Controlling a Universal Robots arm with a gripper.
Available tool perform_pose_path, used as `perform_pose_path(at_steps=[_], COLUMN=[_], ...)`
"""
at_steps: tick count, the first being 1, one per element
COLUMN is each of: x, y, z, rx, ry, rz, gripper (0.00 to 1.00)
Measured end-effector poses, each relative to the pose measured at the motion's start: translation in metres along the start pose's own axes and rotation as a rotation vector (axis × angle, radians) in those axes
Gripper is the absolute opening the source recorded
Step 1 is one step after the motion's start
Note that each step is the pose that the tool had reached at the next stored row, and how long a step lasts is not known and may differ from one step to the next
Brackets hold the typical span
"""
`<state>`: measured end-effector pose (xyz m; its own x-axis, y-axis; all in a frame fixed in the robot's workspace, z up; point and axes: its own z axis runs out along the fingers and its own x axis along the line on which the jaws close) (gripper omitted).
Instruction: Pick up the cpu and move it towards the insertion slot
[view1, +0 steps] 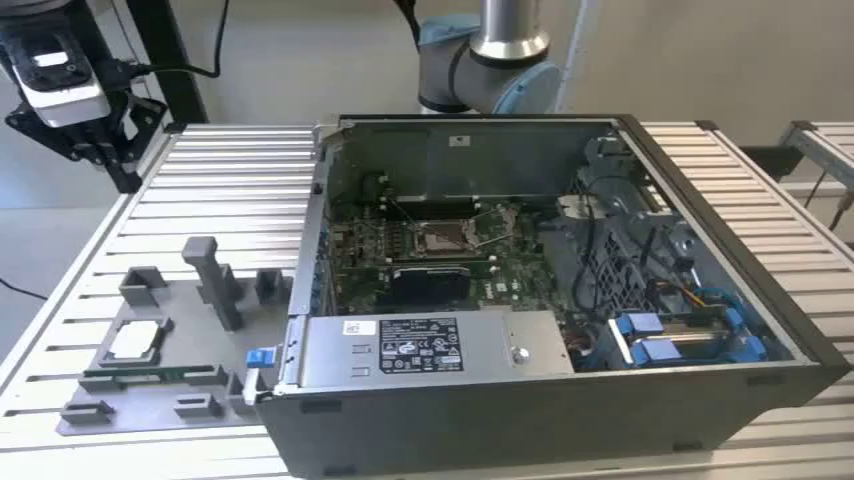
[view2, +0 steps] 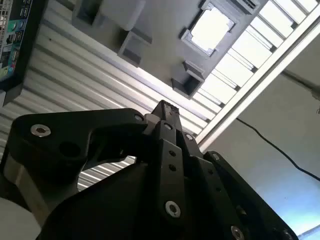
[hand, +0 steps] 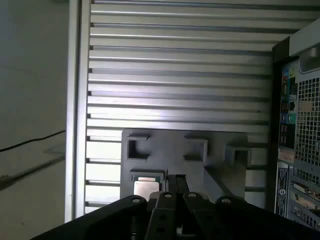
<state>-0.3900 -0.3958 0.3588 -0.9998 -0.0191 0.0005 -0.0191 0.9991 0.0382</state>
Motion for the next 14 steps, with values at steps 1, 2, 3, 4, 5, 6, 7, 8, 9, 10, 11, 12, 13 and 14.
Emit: perform_pose_path(at_steps=[1, 2, 3, 4, 5, 6, 7, 8, 9, 10, 11, 12, 13, 14], x=[0.0, 0.0, 0.0, 0.0, 0.0, 0.0, 0.0, 0.0, 0.0001, 0.0004, 0.0008, 0.001, 0.0015, 0.0021], y=[0.0, 0.0, 0.0, 0.0, 0.0, 0.0, 0.0, 0.0, 0.0, 0.0, 0.0, 0.0, -0.0001, -0.0002], z=[0.0, 0.0, 0.0, 0.0, 0.0, 0.0, 0.0, 0.0, 0.0, -0.0001, -0.0001, -0.0001, 0.0, 0.0], rx=[0.0, 0.0, 0.0, 0.0, 0.0, 0.0, 0.0, 0.0, 0.0, 0.0001, 0.0001, 0.0001, 0.0, 0.0], ry=[0.0, 0.0001, 0.0, 0.0, 0.0001, 0.0, 0.0, 0.0, 0.0001, 0.0002, 0.0002, 0.0001, 0.0, 0.0], rz=[0.0, 0.0, 0.0, 0.0, 0.0, 0.0, 0.0, 0.0, 0.0, 0.0, 0.0, 0.0, 0.0, 0.0], gripper=[0.0, 0.0, 0.0, 0.0, 0.0, 0.0, 0.0, 0.0, 0.0, 0.0, 0.0, 0.0, 0.0, 0.0])
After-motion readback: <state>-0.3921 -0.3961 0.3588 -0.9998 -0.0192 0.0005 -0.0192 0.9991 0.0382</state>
